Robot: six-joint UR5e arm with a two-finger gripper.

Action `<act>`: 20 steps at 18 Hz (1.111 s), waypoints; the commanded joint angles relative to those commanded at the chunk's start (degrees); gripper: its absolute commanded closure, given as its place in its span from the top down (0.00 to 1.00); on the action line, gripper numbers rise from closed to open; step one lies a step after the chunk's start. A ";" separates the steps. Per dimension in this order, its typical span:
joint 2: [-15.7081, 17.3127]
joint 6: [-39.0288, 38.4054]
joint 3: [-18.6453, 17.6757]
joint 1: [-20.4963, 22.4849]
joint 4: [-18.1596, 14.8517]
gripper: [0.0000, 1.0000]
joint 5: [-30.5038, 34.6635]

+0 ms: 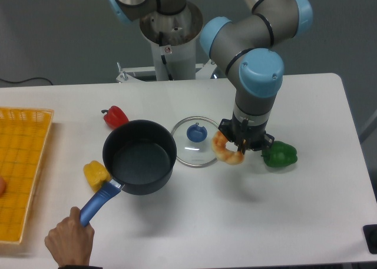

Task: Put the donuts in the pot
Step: 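Hold the glazed donut in the gripper above the glass lid, then carry the held donut over the black saucepan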

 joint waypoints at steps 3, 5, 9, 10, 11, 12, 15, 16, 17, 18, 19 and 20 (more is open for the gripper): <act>0.09 0.00 -0.09 0.00 0.00 0.10 -0.17; 0.09 -0.09 -0.09 0.17 0.00 0.10 -0.26; 1.22 -0.09 -0.09 0.26 -0.09 0.10 -0.44; 1.67 -0.09 -0.17 0.44 -0.17 0.10 -1.31; 1.76 -0.09 -0.18 0.96 -0.44 0.10 -2.19; 1.84 -0.17 -0.18 1.14 -0.96 0.10 -2.63; 2.72 -0.09 -0.18 1.41 -1.93 0.10 -3.16; 2.99 -0.26 -0.18 1.49 -2.28 0.10 -3.42; 3.08 -0.35 -0.18 1.67 -2.37 0.10 -3.77; 3.16 -0.70 -0.18 1.84 -2.63 0.10 -4.21; 3.51 -0.96 -0.18 1.84 -2.72 0.10 -4.83; 4.12 -1.49 -0.18 1.93 -3.07 0.10 -5.62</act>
